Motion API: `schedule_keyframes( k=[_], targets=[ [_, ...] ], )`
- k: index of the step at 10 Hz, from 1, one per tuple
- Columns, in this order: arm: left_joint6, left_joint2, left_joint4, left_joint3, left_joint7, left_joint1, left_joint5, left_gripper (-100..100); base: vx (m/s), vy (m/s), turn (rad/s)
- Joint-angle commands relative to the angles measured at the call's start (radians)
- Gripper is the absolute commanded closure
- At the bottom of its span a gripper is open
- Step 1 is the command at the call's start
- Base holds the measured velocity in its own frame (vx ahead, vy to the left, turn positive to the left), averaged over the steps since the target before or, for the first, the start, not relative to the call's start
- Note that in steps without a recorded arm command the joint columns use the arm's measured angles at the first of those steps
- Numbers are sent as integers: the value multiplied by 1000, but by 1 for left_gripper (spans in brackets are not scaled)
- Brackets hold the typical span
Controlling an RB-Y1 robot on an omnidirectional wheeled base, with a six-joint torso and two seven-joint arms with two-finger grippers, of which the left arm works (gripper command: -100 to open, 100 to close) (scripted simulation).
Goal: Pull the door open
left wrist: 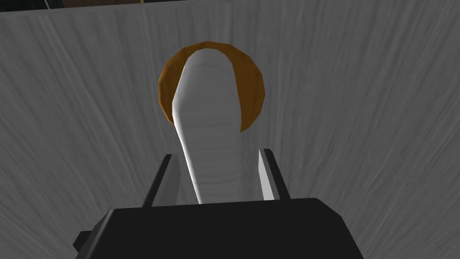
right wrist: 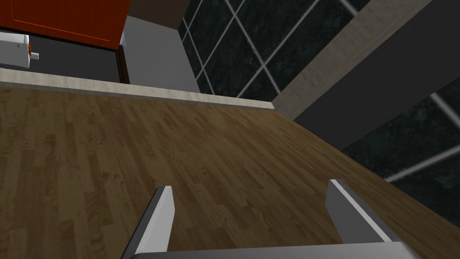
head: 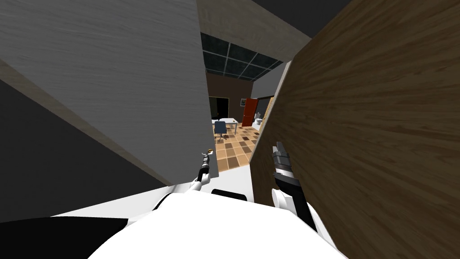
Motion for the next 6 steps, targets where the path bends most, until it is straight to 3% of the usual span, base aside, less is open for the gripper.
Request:
schedule_keyframes(
  k=[1,5,6],
  targets=[
    [1,0,0,0,0,1,0,100,-22,8,11],
    [1,0,0,0,0,1,0,100,-6,2,-4],
    [0,10,1,1,19,3,-17,100,-93,-13,120]
  ],
)
